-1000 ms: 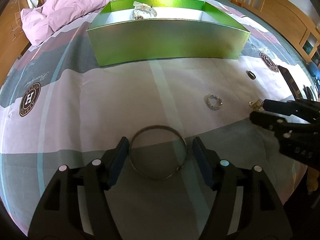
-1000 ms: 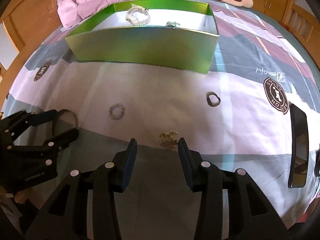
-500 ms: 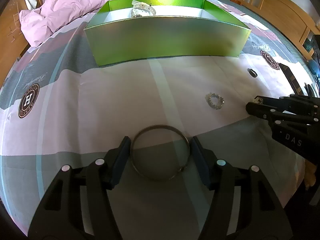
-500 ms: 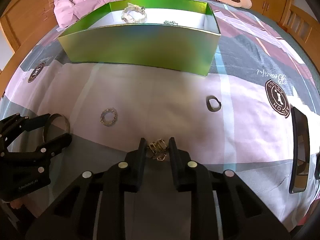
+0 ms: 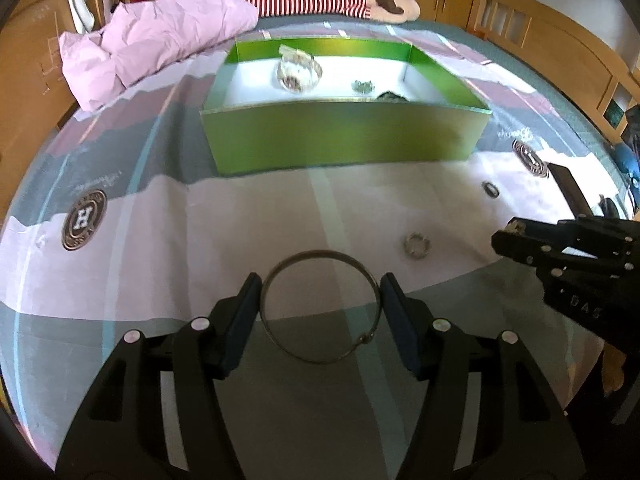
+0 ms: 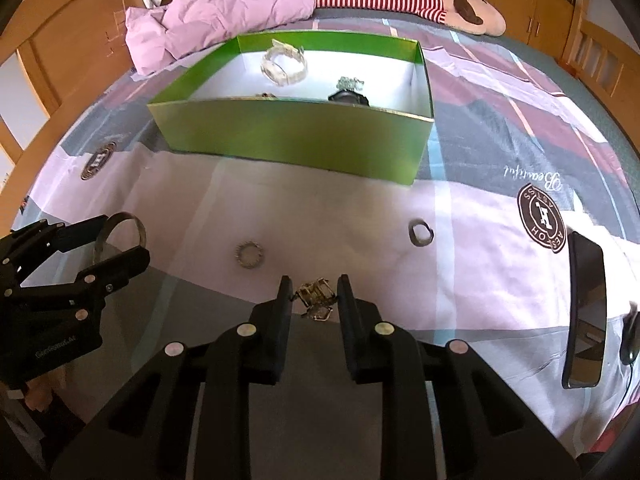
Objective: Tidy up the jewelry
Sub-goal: 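Close the left tool on the silver bangle while the right tool grasps the gold brooch, then lower the silver bangle into the green box with the left tool while the right drops the brooch there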
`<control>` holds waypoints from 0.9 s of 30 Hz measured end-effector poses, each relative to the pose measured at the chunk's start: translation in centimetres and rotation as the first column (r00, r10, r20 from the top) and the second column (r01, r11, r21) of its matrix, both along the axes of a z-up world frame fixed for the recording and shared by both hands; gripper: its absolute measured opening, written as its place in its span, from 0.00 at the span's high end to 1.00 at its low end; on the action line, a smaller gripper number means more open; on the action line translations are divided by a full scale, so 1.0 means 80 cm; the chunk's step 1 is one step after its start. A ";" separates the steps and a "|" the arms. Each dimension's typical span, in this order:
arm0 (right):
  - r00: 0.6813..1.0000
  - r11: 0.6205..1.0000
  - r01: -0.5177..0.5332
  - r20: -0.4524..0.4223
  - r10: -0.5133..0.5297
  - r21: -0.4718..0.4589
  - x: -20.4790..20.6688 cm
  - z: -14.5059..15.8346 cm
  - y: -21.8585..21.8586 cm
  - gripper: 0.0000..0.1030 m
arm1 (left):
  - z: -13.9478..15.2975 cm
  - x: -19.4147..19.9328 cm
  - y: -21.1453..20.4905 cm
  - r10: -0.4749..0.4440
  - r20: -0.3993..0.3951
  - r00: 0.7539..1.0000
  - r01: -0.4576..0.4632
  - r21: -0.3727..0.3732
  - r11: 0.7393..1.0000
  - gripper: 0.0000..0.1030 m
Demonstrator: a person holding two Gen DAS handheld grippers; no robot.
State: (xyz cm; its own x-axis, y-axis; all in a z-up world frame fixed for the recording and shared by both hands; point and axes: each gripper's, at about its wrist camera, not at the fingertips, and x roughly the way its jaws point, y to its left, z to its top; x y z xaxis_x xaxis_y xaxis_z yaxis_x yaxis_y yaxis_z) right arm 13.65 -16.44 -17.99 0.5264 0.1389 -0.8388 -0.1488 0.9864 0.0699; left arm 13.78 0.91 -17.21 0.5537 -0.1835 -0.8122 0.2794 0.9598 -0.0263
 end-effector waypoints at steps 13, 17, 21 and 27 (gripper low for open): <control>1.000 0.999 -0.011 0.020 0.010 0.044 -0.017 0.016 0.000 0.77 | 0.040 -0.022 -0.005 0.028 0.046 0.999 -0.026 -0.031 0.999 0.41; 0.998 0.998 -0.011 0.055 0.007 0.070 -0.006 0.041 -0.006 0.77 | 0.061 -0.013 -0.003 0.027 0.067 0.997 -0.024 -0.046 0.999 0.41; 0.991 0.996 -0.011 0.137 -0.001 0.088 0.028 0.092 -0.016 0.77 | 0.098 0.018 0.002 0.039 0.094 0.995 -0.030 -0.092 0.995 0.41; 0.962 0.995 0.002 0.272 -0.031 0.105 0.108 0.161 -0.028 0.77 | 0.159 0.102 0.006 0.074 0.177 0.981 -0.054 -0.116 0.992 0.41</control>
State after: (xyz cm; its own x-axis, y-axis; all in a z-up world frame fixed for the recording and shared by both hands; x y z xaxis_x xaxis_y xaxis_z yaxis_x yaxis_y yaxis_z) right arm 22.32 -18.68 -5.14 0.7366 0.2056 -0.6443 -0.1599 0.9786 0.1295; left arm 21.97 1.37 -4.46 0.7027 -0.2251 -0.6749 0.2268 0.9700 -0.0874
